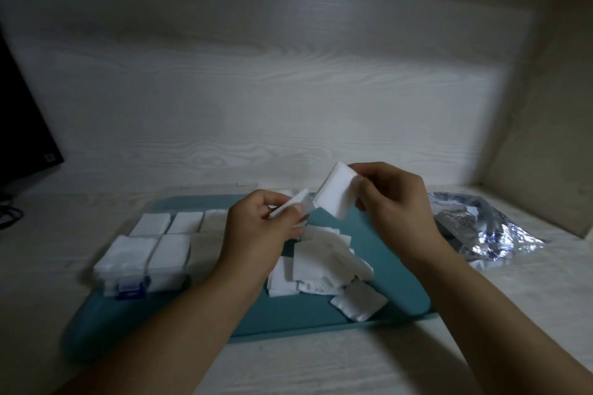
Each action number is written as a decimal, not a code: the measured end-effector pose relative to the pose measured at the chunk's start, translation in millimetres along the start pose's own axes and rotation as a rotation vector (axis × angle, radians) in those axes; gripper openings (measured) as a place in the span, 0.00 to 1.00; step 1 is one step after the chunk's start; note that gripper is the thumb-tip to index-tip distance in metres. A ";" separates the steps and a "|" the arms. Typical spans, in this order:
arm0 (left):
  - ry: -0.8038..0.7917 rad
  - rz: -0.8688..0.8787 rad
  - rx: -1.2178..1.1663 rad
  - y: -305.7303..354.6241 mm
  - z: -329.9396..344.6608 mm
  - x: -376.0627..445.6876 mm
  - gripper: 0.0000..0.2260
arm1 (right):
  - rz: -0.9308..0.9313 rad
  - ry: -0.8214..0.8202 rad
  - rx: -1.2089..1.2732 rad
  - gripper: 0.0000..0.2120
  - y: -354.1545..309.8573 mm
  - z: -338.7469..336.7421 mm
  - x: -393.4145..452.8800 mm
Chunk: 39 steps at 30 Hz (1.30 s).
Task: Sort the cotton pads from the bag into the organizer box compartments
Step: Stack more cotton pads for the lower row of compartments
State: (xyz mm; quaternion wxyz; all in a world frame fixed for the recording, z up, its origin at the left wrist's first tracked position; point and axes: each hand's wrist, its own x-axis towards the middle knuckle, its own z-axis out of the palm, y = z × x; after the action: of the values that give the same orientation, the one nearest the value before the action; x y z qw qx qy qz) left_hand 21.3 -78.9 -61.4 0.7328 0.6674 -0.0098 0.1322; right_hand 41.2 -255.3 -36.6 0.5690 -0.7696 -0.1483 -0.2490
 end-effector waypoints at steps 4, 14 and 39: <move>0.006 -0.219 -0.312 3.9 4.5 -0.7 0.08 | 0.136 -0.130 0.157 0.10 -2.7 7.0 -4.1; -0.335 -0.474 -0.473 19.9 1.2 -13.4 0.19 | -0.005 -0.186 -0.166 0.09 -4.5 18.2 -16.5; -0.429 -0.372 -0.420 7.1 -40.3 -26.5 0.16 | -0.020 -0.541 -0.095 0.43 -23.9 50.3 -56.5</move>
State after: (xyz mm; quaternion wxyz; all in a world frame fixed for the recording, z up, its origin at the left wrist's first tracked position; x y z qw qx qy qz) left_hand -12.3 -43.7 -63.9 0.8468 0.5052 -0.0687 -0.1517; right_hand -7.3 -197.1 -60.1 0.4697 -0.8323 -0.2908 -0.0468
